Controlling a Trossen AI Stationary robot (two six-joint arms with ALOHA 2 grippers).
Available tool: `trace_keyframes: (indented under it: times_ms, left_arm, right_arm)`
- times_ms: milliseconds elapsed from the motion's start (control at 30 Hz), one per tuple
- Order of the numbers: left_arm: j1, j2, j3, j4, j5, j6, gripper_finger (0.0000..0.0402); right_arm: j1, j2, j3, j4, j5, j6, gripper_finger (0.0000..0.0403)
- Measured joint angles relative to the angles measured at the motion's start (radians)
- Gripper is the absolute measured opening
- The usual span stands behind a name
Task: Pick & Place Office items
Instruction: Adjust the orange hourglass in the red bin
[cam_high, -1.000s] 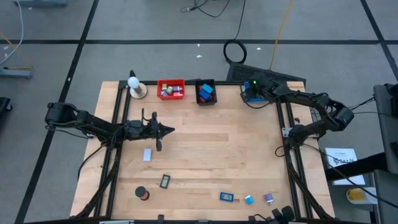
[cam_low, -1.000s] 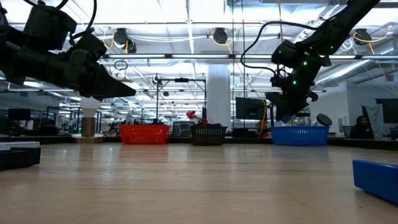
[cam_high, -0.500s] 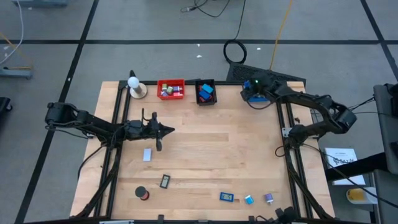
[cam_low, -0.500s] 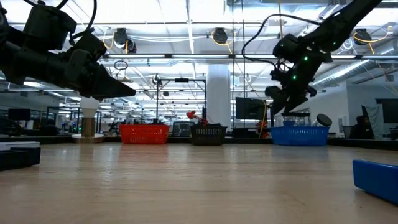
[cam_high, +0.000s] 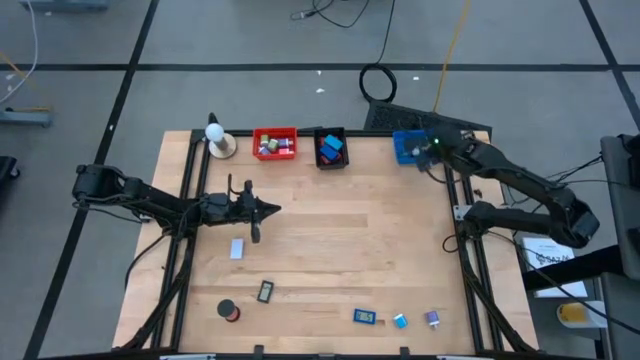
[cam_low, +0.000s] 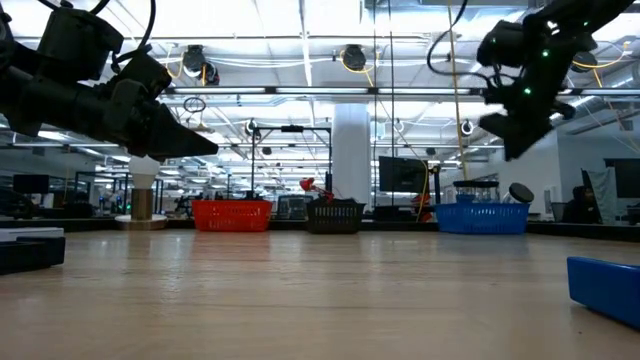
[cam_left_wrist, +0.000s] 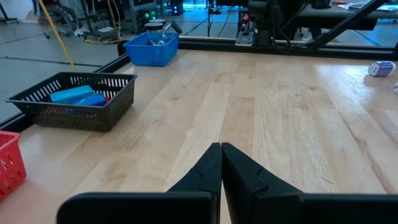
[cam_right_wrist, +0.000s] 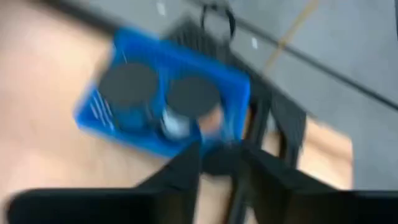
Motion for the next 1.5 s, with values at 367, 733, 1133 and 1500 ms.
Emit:
trace_keyframes:
  times_ms: [367,733,1133,1500]
  left_arm:
    - [0.000,0.000,0.000,0.000,0.000,-0.001,0.0013]
    - [0.000,0.000,0.000,0.000,0.000,-0.003,0.0015]
    - [0.000,0.000,0.000,0.000,0.000,-0.002,0.0011]
    - [0.000,0.000,0.000,0.000,0.000,0.000,0.0011]
  right_arm:
    - [0.000,0.180,0.000,-0.226,0.000,0.112,0.0019]
    - [-0.041,0.360,0.000,-0.099,-0.001,0.140,0.0004]
    - [-0.044,0.385,0.000,-0.062,0.100,0.154,0.0004]
    - [-0.030,0.357,0.000,0.008,0.203,0.146,0.0004]
